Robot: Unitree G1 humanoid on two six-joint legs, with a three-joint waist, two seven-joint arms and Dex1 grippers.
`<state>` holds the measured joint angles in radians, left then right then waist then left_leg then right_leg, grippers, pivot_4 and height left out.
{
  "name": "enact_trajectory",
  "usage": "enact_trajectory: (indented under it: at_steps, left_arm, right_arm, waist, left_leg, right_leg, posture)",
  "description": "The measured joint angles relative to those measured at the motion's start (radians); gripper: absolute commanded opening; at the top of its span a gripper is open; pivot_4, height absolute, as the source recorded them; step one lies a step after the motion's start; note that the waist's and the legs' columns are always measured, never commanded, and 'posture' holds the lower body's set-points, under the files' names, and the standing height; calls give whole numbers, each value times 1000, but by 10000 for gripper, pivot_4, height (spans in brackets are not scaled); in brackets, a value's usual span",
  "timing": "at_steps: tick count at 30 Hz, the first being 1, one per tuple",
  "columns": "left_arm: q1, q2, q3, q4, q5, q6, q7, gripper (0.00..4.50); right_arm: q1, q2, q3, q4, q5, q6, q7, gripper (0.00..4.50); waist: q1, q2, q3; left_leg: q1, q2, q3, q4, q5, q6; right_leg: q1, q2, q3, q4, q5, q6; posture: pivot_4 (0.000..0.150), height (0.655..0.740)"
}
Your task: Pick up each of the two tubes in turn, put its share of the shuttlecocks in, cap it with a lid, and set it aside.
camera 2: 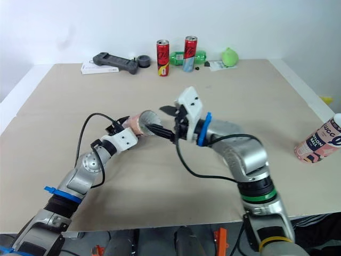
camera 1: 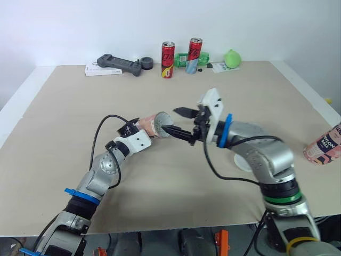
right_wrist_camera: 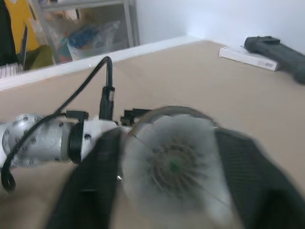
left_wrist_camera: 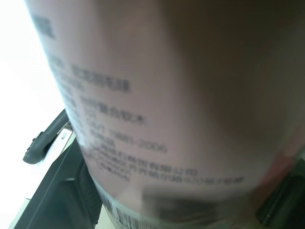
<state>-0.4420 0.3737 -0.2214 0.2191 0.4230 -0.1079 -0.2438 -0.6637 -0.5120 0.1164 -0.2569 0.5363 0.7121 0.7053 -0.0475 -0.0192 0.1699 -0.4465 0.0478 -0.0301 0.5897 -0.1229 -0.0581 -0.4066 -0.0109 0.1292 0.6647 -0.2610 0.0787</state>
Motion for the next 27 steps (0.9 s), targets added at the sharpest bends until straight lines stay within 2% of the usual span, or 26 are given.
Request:
enact_trajectory:
  at_steps: [2,5,6,7,8,10,13,19,23,27]
  left_arm:
    - [6,3,4,-4,0,1,1,34984]
    - [6,3,5,-5,1,7,2,34984]
    - [5,2,4,-5,2,8,2,34984]
    - [5,2,5,-5,2,8,3,34984]
    - [3,0,3,-4,3,8,3,34984]
    - [0,-4,1,-3,5,7,3,34984]
    - [-2,-7,0,-3,6,8,3,34984]
    - [3,-9,-1,-11,10,17,6,34984]
    - [17,-10,3,-29,10,38,21,34984]
    - [23,-11,5,-39,11,60,26,34984]
  right_arm:
    - [-29,-57,-1,3,-5,3,49,42627]
    - [-86,-93,35,16,-42,-7,116,31745]
    - [-100,-98,56,23,-55,-11,128,26245]
    - [-137,-98,118,52,-106,-35,155,24731]
    - [-160,-93,158,74,-139,-52,169,18056]
    - [-216,-62,260,147,-230,-112,207,12299]
    - [-276,-25,345,250,-329,-185,233,444]
    - [-354,56,469,428,-534,-363,253,444]
    - [-386,137,473,521,-596,-431,257,444]
    - [-392,166,454,568,-620,-476,275,444]
  waist:
    - [-1,0,0]
    - [-1,0,0]
    - [-1,0,0]
    - [-2,0,0]
    - [-1,0,0]
    - [-1,0,0]
    - [-1,0,0]
    - [0,0,0]
    - [-1,0,0]
    - [-3,0,0]
  left_leg:
    - [1,0,0,-1,0,0]
    - [2,1,0,-1,0,0]
    - [2,1,1,-1,0,0]
    - [2,1,1,-1,0,0]
    - [2,1,1,-1,0,0]
    - [1,1,1,-1,0,0]
    - [1,1,1,-1,0,0]
    - [1,1,1,-1,0,0]
    - [1,1,1,-1,0,0]
    - [4,2,1,-1,0,0]
  right_leg:
    - [0,0,0,0,0,-1]
    - [0,1,0,0,-2,-3]
    - [0,1,0,0,-2,-4]
    - [0,1,0,0,-2,-5]
    - [0,0,0,0,-2,-5]
    - [-1,0,0,0,-2,-5]
    - [-1,0,0,0,0,-1]
    - [-1,0,-1,0,0,-1]
    - [-1,1,-1,1,0,-1]
    - [0,2,-1,1,1,-3]
  posture:
    - [1500,7400]
    - [1500,7400]
    - [1500,7400]
    - [1500,7400]
    - [1500,7400]
    - [1500,7400]
    - [1500,7400]
    - [1500,7400]
    - [1500,7400]
    - [1500,7400]
